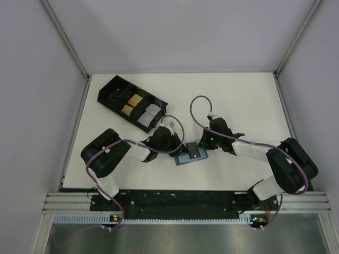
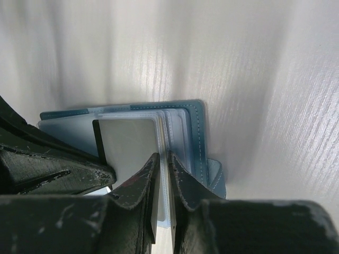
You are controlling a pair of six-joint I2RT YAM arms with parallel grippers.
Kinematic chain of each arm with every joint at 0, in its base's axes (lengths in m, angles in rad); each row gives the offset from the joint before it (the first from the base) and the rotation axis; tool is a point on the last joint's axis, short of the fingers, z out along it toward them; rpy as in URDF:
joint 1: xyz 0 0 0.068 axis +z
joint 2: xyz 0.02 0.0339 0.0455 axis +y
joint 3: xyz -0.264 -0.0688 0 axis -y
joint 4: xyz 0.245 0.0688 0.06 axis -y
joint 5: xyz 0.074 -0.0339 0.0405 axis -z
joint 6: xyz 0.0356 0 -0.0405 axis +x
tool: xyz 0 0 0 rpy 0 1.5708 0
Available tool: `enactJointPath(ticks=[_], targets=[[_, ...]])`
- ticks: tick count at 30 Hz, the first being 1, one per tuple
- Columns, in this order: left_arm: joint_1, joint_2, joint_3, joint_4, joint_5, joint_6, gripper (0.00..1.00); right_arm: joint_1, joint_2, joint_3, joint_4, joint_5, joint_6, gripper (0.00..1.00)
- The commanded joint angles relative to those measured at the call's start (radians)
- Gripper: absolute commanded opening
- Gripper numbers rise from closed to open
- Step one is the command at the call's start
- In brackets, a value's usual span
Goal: Take the credit cards out of the card holder
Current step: Remove the credit card from the card holder.
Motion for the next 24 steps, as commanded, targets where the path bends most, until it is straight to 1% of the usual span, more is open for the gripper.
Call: enactJointPath(ticks=[1, 3, 4, 6, 10, 15, 20, 24], targets=[[0.006, -0.01, -0.031, 0.059, 0.007, -0.012, 0.06, -0.004, 0.026, -0.01, -0.085, 0.031, -0.012, 0.1], [0.009, -0.013, -0.036, 0.062, 0.007, -0.013, 0.05, -0.002, 0.026, 0.0, -0.109, 0.038, -0.024, 0.09], [0.009, -0.012, -0.036, 0.062, 0.007, -0.013, 0.01, -0.001, 0.023, 0.004, -0.115, 0.038, -0.027, 0.09], [0.01, -0.008, -0.034, 0.062, 0.008, -0.013, 0.0, -0.002, 0.007, 0.013, -0.125, 0.034, -0.033, 0.08], [0.01, -0.01, -0.041, 0.06, 0.005, -0.01, 0.0, -0.002, -0.037, 0.04, -0.145, 0.022, -0.039, 0.09], [0.01, -0.013, -0.045, 0.056, 0.001, -0.009, 0.0, -0.002, -0.099, 0.072, -0.129, -0.02, -0.05, 0.1], [0.012, -0.012, -0.044, 0.056, 0.001, -0.009, 0.0, -0.001, -0.073, 0.105, -0.1, -0.084, -0.051, 0.1], [0.012, -0.012, -0.042, 0.054, -0.001, -0.009, 0.0, -0.002, -0.034, 0.106, -0.079, -0.098, -0.039, 0.07]])
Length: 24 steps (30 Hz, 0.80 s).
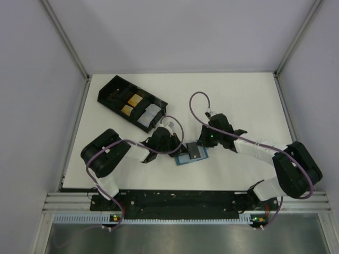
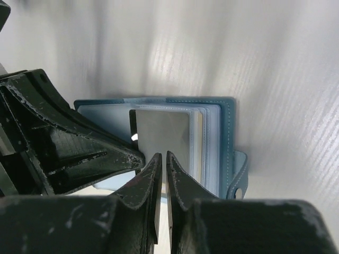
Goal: Take the credit cards out of the card holder
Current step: Remove the credit card from the card holder.
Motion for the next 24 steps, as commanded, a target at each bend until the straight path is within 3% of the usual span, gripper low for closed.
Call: enactJointPath(ticks=[1, 7, 24], targets=[[0.004, -0.011, -0.016, 0.004, -0.01, 0.01, 0.0, -0.002, 0.034, 0.037, 0.045, -0.033, 0.0, 0.06], [0.004, -0.01, -0.014, 0.004, -0.008, 0.01, 0.0, -0.004, 0.087, 0.008, 0.046, -0.009, 0.025, 0.0], [0.017, -0.033, -0.068, 0.015, -0.014, -0.022, 0.0, -0.036, 0.123, -0.052, -0.07, 0.103, 0.086, 0.0]])
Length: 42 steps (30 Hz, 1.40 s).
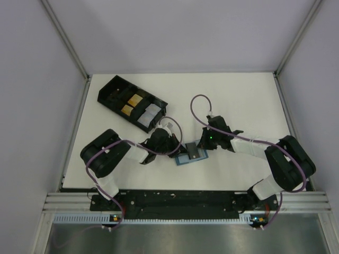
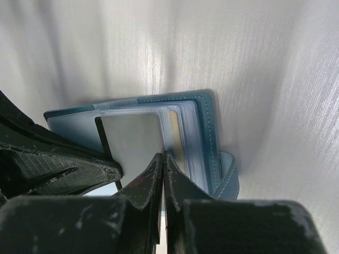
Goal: Take the credit cards out of the card holder
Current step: Remove the credit card from the card holder.
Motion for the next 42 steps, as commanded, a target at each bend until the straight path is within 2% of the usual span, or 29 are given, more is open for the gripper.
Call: enactJointPath(ticks=[1, 16, 22, 26, 31, 42], targets=[[0.01, -0.03, -0.05, -0.009, -0.012, -0.007, 0.0, -0.02, 0.035, -0.034, -0.103, 0.085, -0.004, 0.0], [0.025, -0.073, -0.111, -0.004, -0.015, -0.006, 0.0, -0.028, 0.053, -0.033, -0.115, 0.086, -0.006, 0.0], [0.027, -0.051, -0.088, 0.005, 0.002, -0.001, 0.0, -0.028, -0.045, -0.045, 0.013, -0.061, -0.045, 0.0], [0.027, -0.054, -0.08, 0.001, 0.0, 0.002, 0.0, -0.028, -0.066, -0.01, 0.032, -0.117, -0.081, 0.0], [0.027, -0.061, -0.083, -0.005, -0.004, 0.007, 0.0, -0.017, -0.039, 0.016, 0.067, -0.205, -0.105, 0.0], [0.025, -0.058, -0.08, -0.005, -0.004, 0.007, 0.0, -0.011, 0.073, 0.032, 0.031, -0.153, -0.098, 0.0]])
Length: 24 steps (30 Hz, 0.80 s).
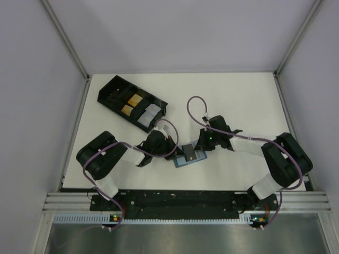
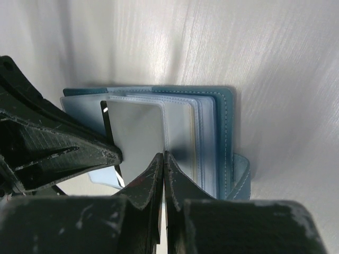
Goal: Take the credit cards out of the card holder
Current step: Remove the credit card from the card holder.
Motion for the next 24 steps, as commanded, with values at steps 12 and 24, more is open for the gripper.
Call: enactJointPath(ticks=[12, 24], targets=[[0.005, -0.044, -0.021, -0.068, -0.034, 0.026, 0.0, 0.005, 0.069, 0.038, -0.196, 0.228, -0.006, 0.0], [0.011, -0.044, -0.056, 0.089, 0.021, -0.004, 0.0, 0.005, -0.003, 0.029, -0.11, 0.115, -0.006, 0.0]])
